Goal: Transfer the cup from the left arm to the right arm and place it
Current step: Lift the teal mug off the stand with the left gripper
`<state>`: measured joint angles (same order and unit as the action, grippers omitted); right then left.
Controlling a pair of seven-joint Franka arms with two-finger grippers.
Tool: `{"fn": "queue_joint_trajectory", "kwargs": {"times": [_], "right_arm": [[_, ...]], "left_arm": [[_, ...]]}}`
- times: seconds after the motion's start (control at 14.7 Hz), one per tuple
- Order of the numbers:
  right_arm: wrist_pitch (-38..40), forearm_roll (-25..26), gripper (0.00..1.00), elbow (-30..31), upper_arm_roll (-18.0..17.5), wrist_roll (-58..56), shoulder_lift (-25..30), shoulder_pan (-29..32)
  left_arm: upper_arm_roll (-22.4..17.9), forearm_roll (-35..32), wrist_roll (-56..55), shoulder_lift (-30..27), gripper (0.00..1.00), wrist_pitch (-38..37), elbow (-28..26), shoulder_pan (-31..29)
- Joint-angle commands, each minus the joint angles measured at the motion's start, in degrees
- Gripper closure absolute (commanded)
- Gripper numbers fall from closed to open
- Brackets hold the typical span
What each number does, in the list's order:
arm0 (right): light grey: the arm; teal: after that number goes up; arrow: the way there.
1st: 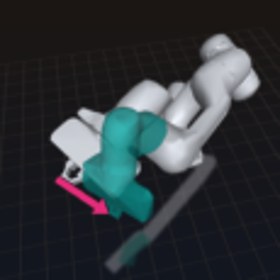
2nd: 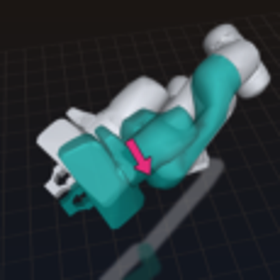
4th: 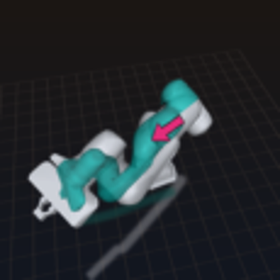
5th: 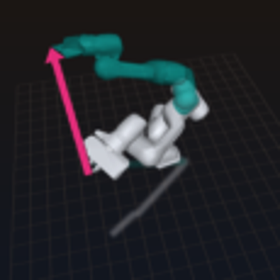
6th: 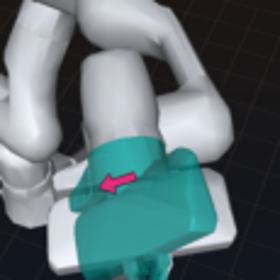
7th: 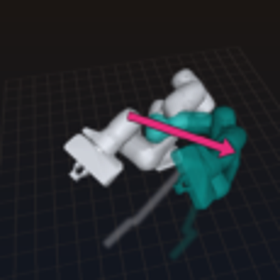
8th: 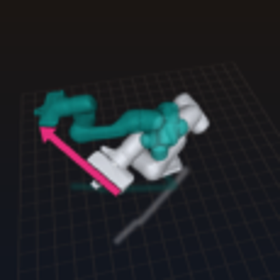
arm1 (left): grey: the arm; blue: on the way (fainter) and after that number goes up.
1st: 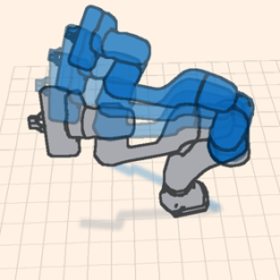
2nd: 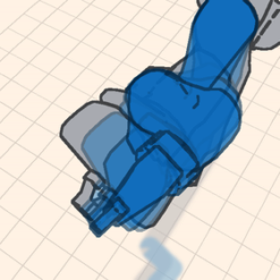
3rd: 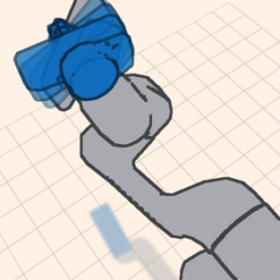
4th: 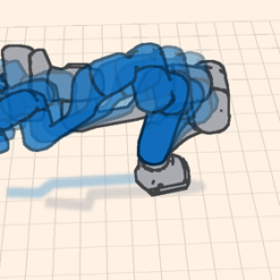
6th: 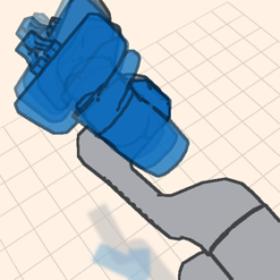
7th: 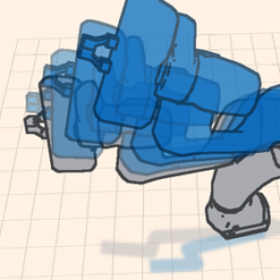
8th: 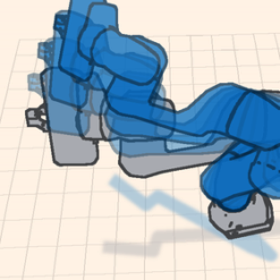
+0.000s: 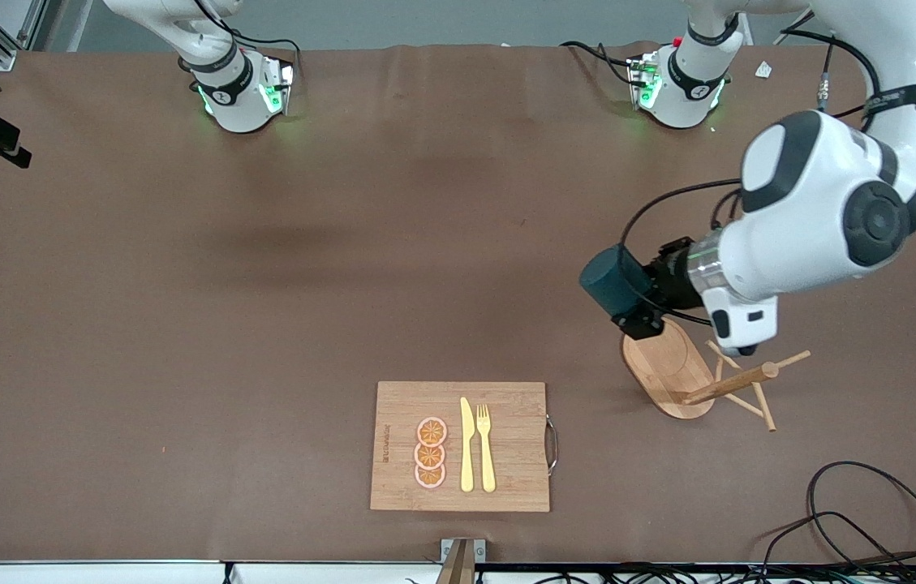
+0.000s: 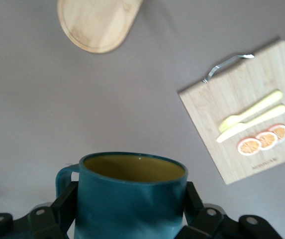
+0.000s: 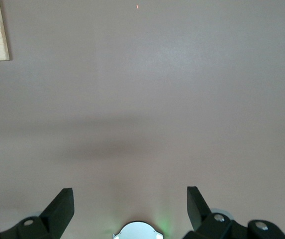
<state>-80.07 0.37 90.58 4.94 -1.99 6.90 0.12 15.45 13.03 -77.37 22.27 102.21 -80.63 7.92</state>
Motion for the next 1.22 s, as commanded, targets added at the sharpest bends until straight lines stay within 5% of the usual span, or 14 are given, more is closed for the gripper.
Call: {"fn": "queue_joint_trajectory", "kwargs": {"times": [0.0,0.54,1.16], "right_arm": [[0.09,-0.02,0.0,0.83,0.24,-0.29,1.01,-0.38],[0.09,-0.02,0.0,0.83,0.24,-0.29,1.01,-0.38],[0.09,-0.02,0.0,0.83,0.24,-0.29,1.01,-0.38]], "left_arm": [[-0.15,-4.05,-4.88,-1.09,0.31,0.89,1.96,5.15],[0.02,-21.97,-10.96,-1.0,0.3,10.54,2.67,21.4],[0.37,-58.44,-23.96,7.6,0.33,17.32,-0.67,40.4]]}}
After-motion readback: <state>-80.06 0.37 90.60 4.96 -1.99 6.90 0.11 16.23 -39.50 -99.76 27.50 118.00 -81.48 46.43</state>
